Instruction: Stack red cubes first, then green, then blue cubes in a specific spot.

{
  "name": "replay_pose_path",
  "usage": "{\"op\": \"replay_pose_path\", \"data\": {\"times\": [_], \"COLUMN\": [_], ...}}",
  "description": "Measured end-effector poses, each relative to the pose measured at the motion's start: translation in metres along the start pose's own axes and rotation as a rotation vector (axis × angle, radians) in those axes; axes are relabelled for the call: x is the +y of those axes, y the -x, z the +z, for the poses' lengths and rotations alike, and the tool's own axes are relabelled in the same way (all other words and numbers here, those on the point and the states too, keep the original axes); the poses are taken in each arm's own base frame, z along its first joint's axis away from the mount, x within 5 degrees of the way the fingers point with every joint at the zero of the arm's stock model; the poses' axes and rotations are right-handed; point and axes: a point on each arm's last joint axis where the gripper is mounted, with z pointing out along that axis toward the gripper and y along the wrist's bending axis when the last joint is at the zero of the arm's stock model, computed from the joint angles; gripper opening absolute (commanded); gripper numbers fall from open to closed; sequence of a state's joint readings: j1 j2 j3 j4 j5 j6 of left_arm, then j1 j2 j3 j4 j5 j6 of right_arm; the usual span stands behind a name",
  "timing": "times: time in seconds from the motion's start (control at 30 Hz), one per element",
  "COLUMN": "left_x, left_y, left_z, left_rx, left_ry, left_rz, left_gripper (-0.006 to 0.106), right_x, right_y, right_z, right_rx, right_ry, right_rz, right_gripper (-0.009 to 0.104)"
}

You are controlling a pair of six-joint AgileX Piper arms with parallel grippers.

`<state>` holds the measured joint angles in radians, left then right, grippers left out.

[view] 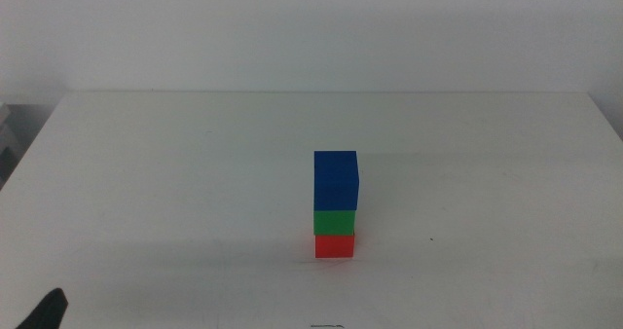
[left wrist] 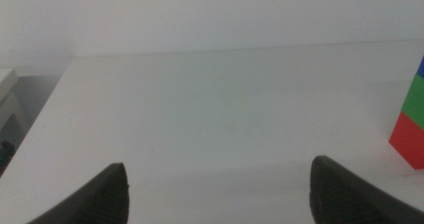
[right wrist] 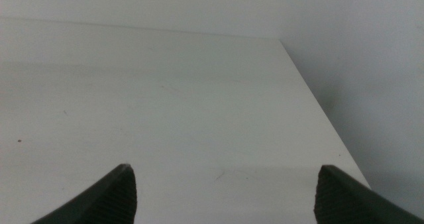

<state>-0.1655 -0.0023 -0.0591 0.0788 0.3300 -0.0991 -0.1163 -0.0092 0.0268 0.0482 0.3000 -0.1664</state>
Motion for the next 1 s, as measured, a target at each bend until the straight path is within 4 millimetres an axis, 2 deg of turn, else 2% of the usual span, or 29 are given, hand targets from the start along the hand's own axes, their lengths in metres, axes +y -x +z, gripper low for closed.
{"op": "replay_pose_path", "data": {"times": [0.4, 1.0], "left_x": [0.0, 0.007], "left_y": [-0.025, -0.027], "left_z": [0.007, 0.007], "left_rx": [0.05, 0.056], "left_ry": [-0.003, 0.124], "left_rz": [-0.008, -0.035], "left_gripper": [0.094, 0.094], "right_x": [0.0, 0.0], "right_y": [-0.001, -0.001], "right_z": [0.0, 0.0], "right_rx": [0.001, 0.002], "right_ry": [-0.002, -0.002], "right_rz": [-0.003, -0.003], "right_gripper": [0.09, 0.09]}}
